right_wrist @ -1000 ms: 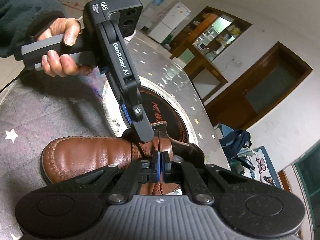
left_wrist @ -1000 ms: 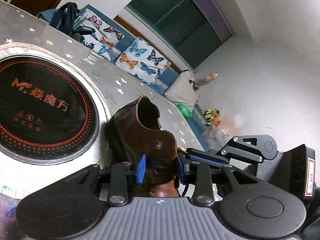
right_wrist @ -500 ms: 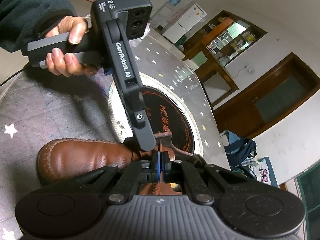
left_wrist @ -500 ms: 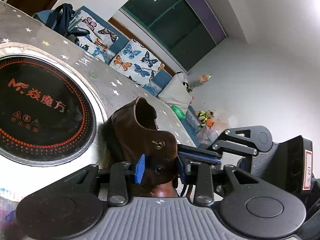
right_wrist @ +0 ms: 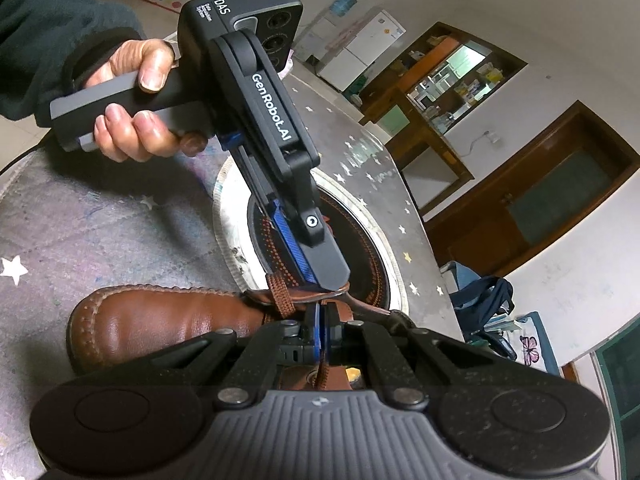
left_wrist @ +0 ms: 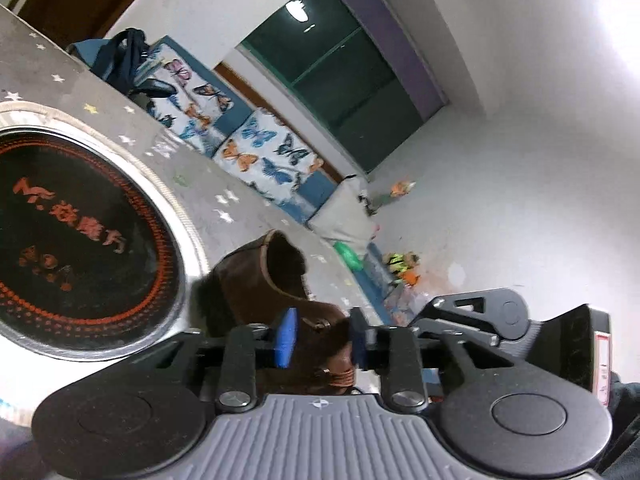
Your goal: Lace up shoes with both hands
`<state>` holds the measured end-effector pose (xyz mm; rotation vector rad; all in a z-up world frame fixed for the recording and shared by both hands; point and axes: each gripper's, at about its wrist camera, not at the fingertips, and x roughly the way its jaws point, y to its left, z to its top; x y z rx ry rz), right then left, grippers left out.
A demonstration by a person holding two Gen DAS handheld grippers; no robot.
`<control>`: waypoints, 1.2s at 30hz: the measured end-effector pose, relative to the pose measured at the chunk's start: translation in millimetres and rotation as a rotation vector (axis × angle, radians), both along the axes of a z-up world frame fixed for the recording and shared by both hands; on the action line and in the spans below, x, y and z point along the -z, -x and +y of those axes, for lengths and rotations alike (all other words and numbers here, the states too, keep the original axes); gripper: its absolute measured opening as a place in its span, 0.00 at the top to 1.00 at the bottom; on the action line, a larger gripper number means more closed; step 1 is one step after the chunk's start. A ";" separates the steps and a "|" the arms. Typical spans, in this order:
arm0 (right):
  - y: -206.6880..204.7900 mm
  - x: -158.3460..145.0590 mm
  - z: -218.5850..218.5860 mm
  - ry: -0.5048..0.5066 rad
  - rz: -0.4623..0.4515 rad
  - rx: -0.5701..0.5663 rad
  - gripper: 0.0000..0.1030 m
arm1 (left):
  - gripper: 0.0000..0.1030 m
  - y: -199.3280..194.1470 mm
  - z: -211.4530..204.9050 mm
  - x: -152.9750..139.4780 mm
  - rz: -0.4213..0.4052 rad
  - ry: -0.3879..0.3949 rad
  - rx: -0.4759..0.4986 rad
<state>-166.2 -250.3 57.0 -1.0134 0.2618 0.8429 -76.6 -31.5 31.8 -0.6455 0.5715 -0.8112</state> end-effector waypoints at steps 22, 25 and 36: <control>5.5 -12.9 -11.8 -0.111 -0.004 0.108 0.94 | 0.97 16.5 3.2 -11.6 -0.049 -0.098 -0.107; 7.9 -21.6 -22.5 -0.172 0.014 0.160 0.86 | 0.97 23.6 8.6 -20.4 -0.073 -0.138 -0.156; 12.8 -29.0 -85.4 -0.464 0.236 0.461 0.35 | 0.65 40.7 19.8 -16.0 -0.040 -0.075 -0.214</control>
